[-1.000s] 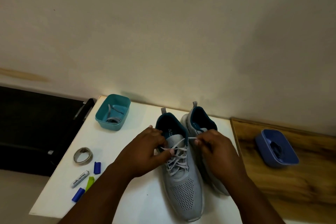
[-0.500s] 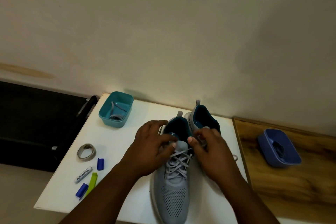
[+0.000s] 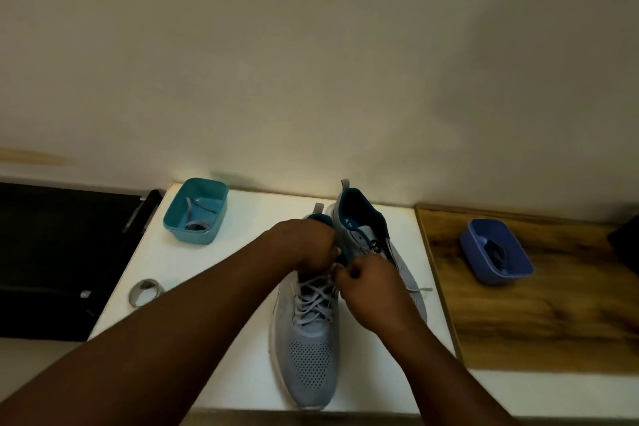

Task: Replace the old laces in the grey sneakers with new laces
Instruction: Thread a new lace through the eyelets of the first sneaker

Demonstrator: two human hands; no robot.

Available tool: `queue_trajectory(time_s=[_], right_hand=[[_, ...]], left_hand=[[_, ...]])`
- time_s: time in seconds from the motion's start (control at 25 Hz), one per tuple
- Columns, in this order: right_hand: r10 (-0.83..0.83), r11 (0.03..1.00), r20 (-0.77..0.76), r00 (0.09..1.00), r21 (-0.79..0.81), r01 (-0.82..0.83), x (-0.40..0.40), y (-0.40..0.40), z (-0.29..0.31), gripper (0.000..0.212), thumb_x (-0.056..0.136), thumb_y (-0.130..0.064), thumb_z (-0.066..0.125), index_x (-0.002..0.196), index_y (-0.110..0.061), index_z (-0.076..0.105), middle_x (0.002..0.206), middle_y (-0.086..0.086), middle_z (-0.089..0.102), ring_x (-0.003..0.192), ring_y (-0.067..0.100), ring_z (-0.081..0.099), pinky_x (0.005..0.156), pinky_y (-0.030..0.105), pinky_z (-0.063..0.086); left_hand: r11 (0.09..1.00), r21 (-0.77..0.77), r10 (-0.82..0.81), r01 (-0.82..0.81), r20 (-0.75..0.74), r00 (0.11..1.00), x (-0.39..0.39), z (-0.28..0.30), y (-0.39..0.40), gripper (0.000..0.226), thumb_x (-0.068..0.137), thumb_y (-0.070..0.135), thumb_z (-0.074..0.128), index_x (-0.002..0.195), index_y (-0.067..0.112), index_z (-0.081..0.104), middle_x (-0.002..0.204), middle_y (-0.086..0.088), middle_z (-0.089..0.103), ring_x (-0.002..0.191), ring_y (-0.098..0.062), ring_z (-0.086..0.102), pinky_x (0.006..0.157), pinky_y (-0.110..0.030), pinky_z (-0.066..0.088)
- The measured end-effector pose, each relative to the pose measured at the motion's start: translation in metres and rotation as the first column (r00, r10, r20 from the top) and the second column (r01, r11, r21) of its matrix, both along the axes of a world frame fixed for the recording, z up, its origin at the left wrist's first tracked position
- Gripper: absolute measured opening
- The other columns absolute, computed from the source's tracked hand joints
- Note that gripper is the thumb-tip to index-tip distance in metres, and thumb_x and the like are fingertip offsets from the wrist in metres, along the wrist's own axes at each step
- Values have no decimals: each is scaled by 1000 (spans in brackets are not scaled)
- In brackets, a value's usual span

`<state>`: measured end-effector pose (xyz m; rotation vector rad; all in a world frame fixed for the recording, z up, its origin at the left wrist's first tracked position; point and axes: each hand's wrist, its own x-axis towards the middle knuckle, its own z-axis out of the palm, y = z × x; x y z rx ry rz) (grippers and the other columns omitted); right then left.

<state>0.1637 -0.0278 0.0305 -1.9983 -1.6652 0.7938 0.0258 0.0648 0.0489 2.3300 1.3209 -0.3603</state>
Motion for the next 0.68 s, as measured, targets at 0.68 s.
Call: queue_trajectory(time_s=[0.68], right_hand=[[-552,832,-755,355,-469,296,-9,33,-26,24,100,-25,64,109,-5,72,76,6,65,53,12,50,47,23,40]], left_hand=[[991,-130,60,33,655,753,-62,-25,3,31,104,40,51,129,31,65,121,10,68,110,-4,64,99,-36,54]])
